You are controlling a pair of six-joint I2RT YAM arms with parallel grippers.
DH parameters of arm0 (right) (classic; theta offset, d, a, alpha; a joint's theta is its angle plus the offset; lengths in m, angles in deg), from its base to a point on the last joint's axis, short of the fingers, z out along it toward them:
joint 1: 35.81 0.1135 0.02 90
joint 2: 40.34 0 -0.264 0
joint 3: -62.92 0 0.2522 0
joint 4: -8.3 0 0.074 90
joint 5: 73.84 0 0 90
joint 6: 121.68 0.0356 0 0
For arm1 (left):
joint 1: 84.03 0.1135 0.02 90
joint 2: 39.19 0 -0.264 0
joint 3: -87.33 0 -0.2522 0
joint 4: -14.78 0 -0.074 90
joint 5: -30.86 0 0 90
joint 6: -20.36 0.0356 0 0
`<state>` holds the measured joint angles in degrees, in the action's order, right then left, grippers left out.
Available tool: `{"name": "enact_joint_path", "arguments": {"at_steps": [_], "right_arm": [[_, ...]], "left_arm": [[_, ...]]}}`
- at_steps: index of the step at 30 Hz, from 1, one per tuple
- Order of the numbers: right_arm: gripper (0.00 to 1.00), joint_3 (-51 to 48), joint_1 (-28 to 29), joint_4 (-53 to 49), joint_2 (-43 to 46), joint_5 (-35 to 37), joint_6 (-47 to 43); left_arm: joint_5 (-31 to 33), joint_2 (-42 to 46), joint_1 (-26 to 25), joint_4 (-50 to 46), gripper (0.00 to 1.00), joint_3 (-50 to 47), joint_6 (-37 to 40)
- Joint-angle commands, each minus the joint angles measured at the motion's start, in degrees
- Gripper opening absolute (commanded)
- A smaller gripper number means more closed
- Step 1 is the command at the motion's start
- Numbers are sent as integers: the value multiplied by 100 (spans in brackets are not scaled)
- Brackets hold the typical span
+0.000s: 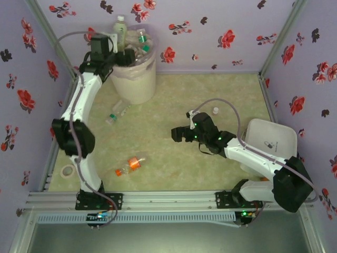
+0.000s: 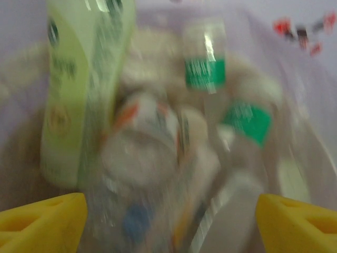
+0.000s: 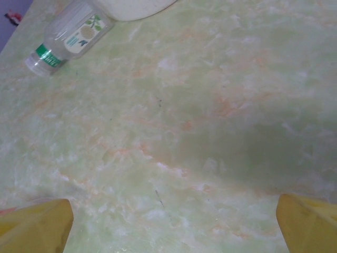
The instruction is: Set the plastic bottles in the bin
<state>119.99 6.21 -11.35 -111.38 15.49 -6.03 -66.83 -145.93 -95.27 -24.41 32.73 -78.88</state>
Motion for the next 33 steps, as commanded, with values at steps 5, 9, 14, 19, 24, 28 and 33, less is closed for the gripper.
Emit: {"name": "enact_joint_path", "arguments": {"at_steps": [5, 9, 14, 19, 24, 28, 33], "right_arm": [[99, 179, -116, -50, -350, 697, 162], [99, 705, -343, -325, -817, 672, -88], [99, 1114, -439, -346, -1203, 465, -139], [99, 1228, -439, -498, -1378, 382, -92], [99, 1042, -440, -517, -1253, 252, -128], [99, 1022, -440, -714, -1154, 344, -248], [99, 960, -471, -703, -1121, 400, -240]], "left_arm": [[311, 3008, -530, -1542, 89, -2351, 1003], [329, 3759, -1149, -2392, 91, -3513, 382], [285, 4139, -2093, -2679, 94, -4810, -395], [213, 4101, -2559, -2467, 100, -5671, -933], [153, 3551, -2820, -2291, 100, -6081, -1153], [29, 2936, -2950, -2293, 100, -6134, -1211], [302, 2256, -3148, -2451, 100, -5987, -1266]]}}
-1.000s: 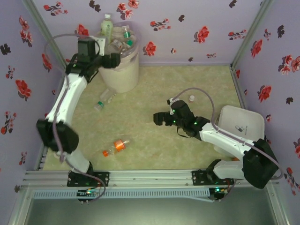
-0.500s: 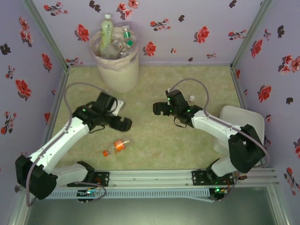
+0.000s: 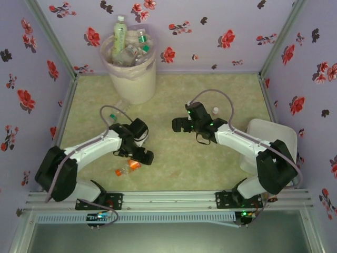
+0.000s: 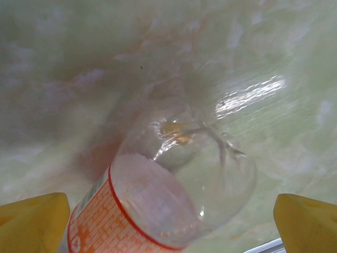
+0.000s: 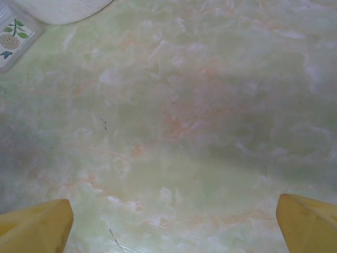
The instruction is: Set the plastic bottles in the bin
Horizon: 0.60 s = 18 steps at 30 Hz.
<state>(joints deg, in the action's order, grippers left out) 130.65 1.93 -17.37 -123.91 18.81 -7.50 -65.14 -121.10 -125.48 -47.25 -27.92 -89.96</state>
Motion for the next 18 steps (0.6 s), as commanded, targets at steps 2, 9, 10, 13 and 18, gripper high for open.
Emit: {"name": "enact_joint_path", "arguments": {"at_steps": [2, 9, 10, 13, 18], "right_arm": [[99, -107, -40, -93, 104, 60, -89], [99, -131, -65, -40, 61, 60, -119], [99, -141, -73, -30, 67, 55, -128], [99, -164, -91, 3, 86, 68, -133], [99, -164, -143, 28, 102, 60, -169]], "left_arm": [[289, -483, -228, -234, 100, 161, -166], [619, -918, -258, -157, 80, 378, -108], [649, -956, -252, -156, 75, 435, -89], [762, -1013, -209, -198, 61, 654, -61], [706, -763, 16, -353, 53, 1317, 73]]}}
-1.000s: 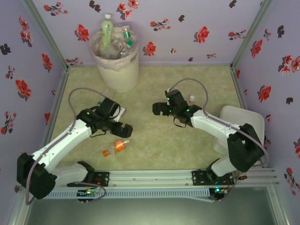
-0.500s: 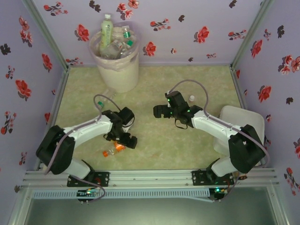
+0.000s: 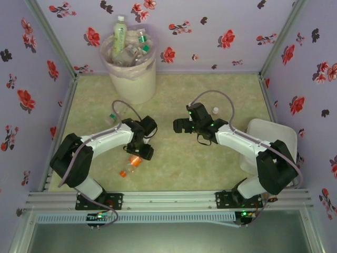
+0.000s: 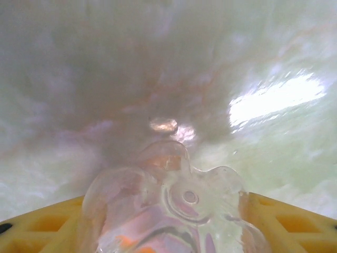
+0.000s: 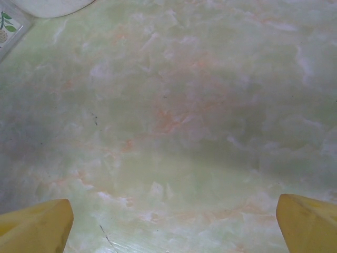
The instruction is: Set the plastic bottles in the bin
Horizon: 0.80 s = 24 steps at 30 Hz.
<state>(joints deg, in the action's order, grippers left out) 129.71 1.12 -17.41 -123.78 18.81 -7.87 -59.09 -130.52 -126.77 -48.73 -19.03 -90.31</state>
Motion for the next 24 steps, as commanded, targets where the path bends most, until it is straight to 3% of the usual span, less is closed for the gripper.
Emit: {"name": "enact_joint_path", "arguments": {"at_steps": [1, 6, 11, 14, 20, 24], "right_arm": [[99, -74, -75, 51, 84, 55, -148], [99, -59, -100, 162, 22, -35, -97], [99, -93, -103, 145, 114, -112, -12], [99, -263, -104, 146, 322, 4, 22], [99, -512, -98, -40, 819, 182, 108], [99, -708, -104, -116, 1174, 257, 192]], "left_arm": [[10, 276, 269, -236, 52, 652, 190], [-183, 642, 921, -36, 51, 2707, 722], [108, 311, 1542, 698, 36, 4933, 1101], [354, -181, 1873, 1095, 28, 5983, 1174], [833, -1326, 2429, 2151, 26, 7392, 1022], [859, -2300, 2755, 2414, 19, 8377, 789]]}}
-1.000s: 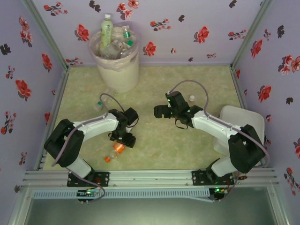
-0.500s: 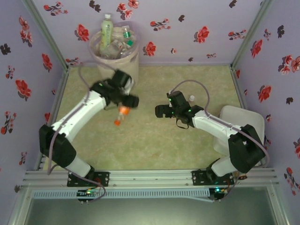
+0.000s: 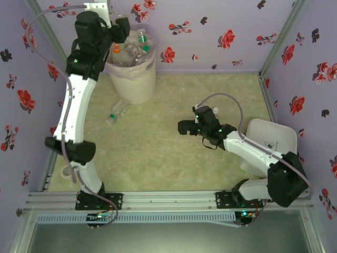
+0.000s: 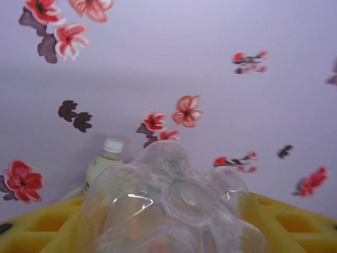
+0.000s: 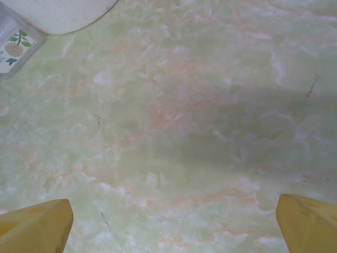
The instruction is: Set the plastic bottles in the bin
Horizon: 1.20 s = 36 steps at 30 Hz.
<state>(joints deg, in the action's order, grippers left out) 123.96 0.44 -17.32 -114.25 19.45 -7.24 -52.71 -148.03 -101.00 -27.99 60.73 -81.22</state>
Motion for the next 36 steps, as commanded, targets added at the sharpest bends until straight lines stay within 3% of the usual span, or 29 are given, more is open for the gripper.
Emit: {"name": "enact_joint_path", "arguments": {"at_steps": [1, 5, 12, 14, 19, 21, 28, 36], "right_arm": [[99, -173, -36, -170, 303, 215, 143], [99, -318, -35, -254, 548, 301, 163], [99, -369, -31, -304, 652, 304, 181], [99, -357, -31, -278, 625, 270, 190], [99, -328, -22, -222, 544, 182, 214], [99, -334, -23, -221, 534, 174, 223], [99, -370, -23, -171, 518, 142, 235], [99, -377, -15, -49, 474, 72, 237]], "left_arm": [[205, -812, 230, 306, 18, 684, -158], [49, -1559, 306, 380, 16, 1266, -93], [-71, -2120, 306, 247, 17, 1328, 101], [-128, -2208, 300, 155, 28, 1321, 158], [-319, -2227, 309, 19, 68, 1330, 215], [-375, -2125, 301, 44, 77, 1345, 201], [-409, -1478, 301, -189, 99, 1505, 266], [-144, -511, 349, -623, 100, 1219, 673]]}}
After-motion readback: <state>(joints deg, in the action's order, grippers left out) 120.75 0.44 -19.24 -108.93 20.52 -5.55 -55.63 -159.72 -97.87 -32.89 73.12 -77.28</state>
